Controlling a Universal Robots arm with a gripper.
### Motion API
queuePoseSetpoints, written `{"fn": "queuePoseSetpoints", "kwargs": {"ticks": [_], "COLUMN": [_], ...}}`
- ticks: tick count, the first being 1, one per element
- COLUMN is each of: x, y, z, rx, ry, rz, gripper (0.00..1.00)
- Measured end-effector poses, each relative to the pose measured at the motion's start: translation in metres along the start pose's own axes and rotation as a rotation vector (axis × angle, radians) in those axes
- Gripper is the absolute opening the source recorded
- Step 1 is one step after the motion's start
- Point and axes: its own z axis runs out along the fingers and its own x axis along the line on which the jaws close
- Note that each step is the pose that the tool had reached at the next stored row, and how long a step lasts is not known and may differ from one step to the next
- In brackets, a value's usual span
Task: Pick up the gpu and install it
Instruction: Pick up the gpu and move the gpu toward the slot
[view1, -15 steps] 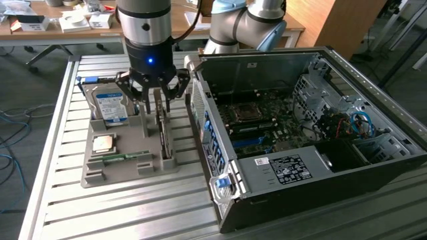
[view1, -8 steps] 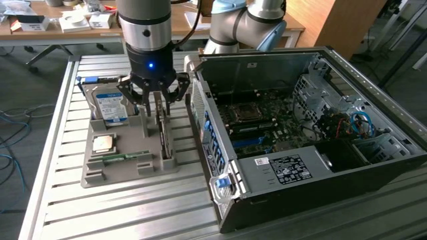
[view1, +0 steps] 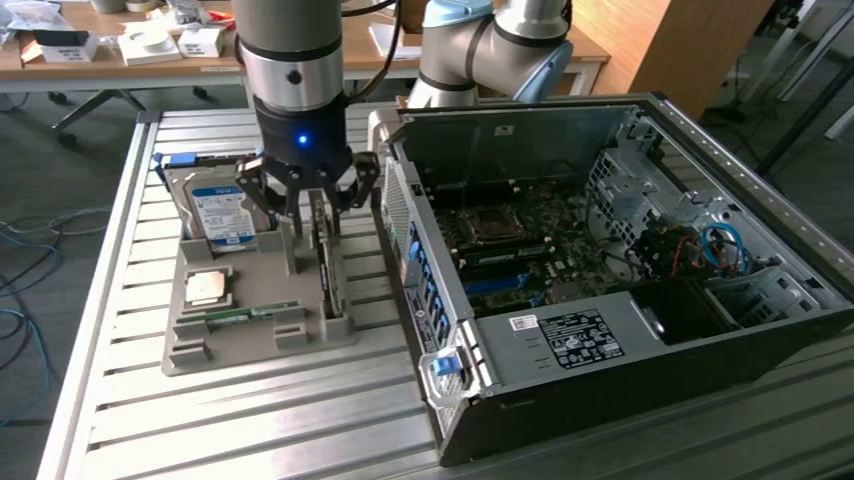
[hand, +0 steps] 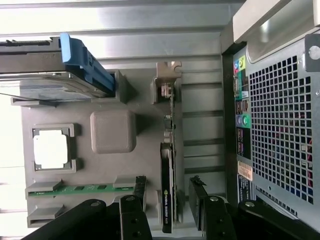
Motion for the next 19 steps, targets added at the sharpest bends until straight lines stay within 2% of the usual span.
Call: {"fn": "queuePoseSetpoints", "kwargs": {"ticks": [10, 19], "x": [0.000, -0.001], "y": [-0.0006, -0.0026], "z": [0.0119, 0.0120], "rx": [0.0001, 0.0007], "ry": [0.0001, 0.0000], "rz": [0.000, 0.000], "gripper": [0.47, 0.47]}}
